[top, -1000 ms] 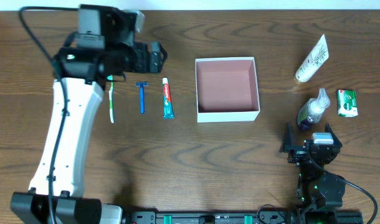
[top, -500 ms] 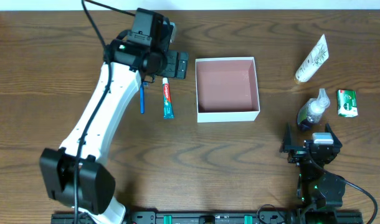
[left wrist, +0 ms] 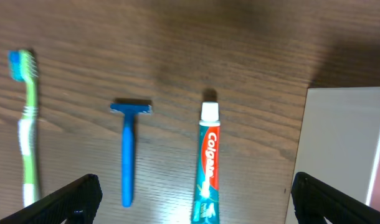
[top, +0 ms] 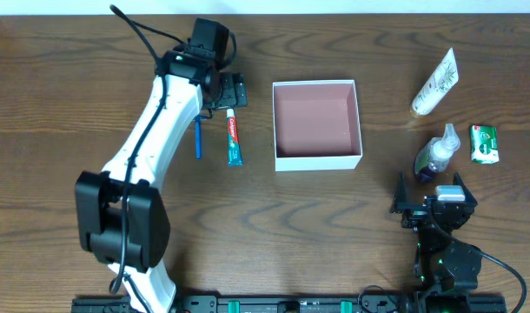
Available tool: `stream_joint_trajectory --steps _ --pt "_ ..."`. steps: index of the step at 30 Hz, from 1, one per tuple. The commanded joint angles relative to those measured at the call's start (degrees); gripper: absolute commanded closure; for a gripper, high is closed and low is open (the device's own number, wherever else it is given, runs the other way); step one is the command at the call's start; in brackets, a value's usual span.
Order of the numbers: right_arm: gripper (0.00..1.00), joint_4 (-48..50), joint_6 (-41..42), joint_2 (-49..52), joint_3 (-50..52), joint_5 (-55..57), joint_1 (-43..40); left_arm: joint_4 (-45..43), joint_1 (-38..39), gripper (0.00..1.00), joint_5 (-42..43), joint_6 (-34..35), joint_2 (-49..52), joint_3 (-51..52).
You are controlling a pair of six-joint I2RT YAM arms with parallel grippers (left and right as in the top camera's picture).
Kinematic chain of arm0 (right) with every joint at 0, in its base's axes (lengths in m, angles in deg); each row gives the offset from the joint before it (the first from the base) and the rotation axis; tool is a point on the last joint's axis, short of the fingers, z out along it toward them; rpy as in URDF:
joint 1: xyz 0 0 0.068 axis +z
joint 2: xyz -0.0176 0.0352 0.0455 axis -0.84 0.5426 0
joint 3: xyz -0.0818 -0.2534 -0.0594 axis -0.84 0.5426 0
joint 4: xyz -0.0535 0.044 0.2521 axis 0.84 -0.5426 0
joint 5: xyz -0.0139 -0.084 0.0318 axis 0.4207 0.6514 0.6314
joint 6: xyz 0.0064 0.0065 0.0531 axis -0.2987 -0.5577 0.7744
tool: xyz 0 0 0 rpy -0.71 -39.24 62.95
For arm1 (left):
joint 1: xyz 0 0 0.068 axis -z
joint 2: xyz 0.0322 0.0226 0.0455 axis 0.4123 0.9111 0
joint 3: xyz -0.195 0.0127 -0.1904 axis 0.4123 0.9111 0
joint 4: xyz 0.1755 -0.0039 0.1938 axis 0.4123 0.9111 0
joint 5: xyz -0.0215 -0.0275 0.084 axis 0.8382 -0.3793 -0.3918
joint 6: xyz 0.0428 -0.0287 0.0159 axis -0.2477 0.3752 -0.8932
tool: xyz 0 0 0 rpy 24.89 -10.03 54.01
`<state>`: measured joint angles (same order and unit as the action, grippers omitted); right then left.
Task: Pack container
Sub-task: 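Move the left gripper forward over the Colgate toothpaste tube, then lower the left gripper and close it on the toothpaste tube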
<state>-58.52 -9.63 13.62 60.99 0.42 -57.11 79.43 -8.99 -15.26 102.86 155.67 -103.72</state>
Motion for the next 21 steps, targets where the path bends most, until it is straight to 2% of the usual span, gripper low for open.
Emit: stream_joint_trajectory --steps 1,12,21 --pt "0.01 -0.2 -0.7 -0.3 0.1 -0.2 0.4 -0.2 0.7 0.02 2.5 3.6 2.3 -1.2" --pt "0.01 -0.2 -0.7 -0.3 0.1 -0.2 0.4 0.2 2.6 0.02 1.9 6.2 8.6 -1.2" --pt "0.01 -0.2 -0.7 -0.3 0.1 -0.2 0.4 0.6 2.6 0.02 1.8 6.2 9.2 -1.1"
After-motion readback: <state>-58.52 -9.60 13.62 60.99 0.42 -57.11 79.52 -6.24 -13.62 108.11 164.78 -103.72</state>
